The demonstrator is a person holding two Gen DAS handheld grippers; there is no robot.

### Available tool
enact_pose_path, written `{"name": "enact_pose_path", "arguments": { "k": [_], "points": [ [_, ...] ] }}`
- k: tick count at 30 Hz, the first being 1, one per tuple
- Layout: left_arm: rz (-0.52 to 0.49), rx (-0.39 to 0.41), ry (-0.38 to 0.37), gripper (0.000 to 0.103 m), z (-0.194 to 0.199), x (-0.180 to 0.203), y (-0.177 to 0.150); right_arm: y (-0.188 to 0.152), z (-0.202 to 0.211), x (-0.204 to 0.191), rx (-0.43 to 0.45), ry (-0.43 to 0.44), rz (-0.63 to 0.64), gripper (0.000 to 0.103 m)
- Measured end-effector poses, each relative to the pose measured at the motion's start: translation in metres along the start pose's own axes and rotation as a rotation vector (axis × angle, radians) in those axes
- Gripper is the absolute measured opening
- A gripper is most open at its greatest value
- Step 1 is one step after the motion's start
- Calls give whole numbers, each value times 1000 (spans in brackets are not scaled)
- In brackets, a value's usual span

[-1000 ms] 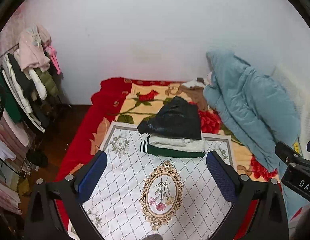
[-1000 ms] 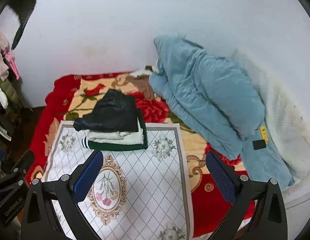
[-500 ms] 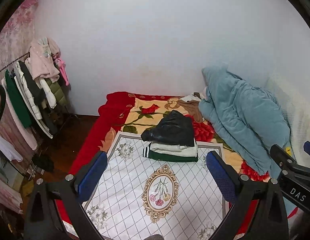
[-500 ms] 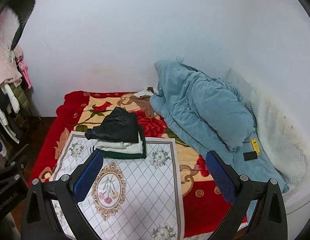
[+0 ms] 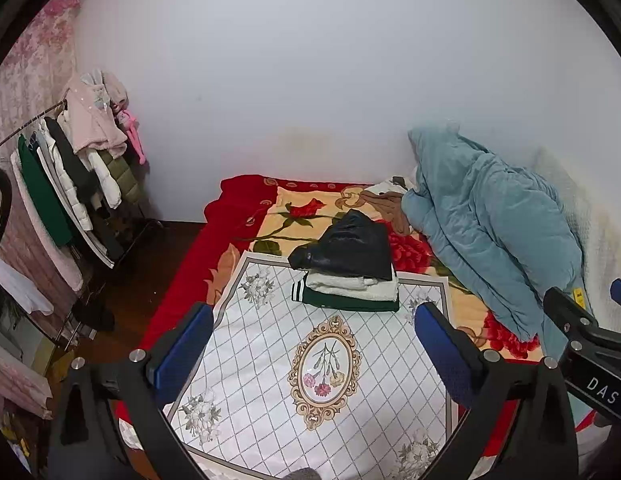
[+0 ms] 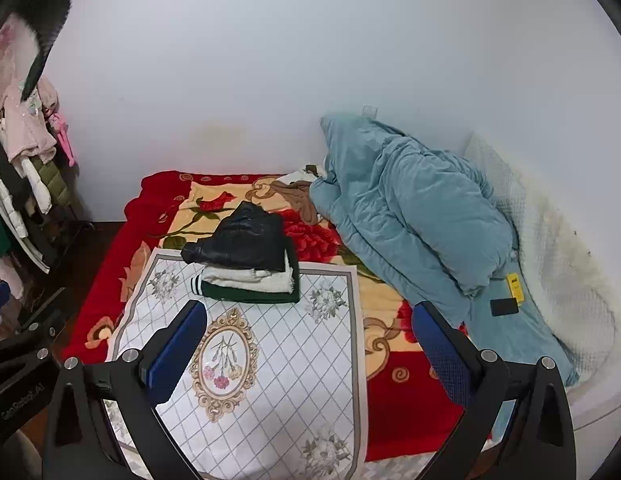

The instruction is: Fold large clothes

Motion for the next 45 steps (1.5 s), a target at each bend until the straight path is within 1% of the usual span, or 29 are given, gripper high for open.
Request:
{"name": "enact_pose_path", "arguments": {
  "k": [4,10,16,29,45],
  "points": [
    [6,17,4,103,5,1,3,5,5,2,23,-12,19,103],
    [5,28,7,103,10,2,6,14,4,3,41,-7,32,103],
    [7,34,10,103,12,1,8,14,7,1,47,2,30,103],
    [7,38,11,103,14,1,9,14,6,-1,37,25,12,103],
    [3,47,11,103,17,1,15,15,8,5,39,23,2,103]
  ]
}}
Point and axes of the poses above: each gripper's, at about its wrist camera, not at the fingertips, and z roughly against the way its jaws point, x to its right, y to its top, the point moved 1 cm from there along -z, roughly the way its jaws point, and after that the axes turned 12 degrees about x, right-handed, at the moved point
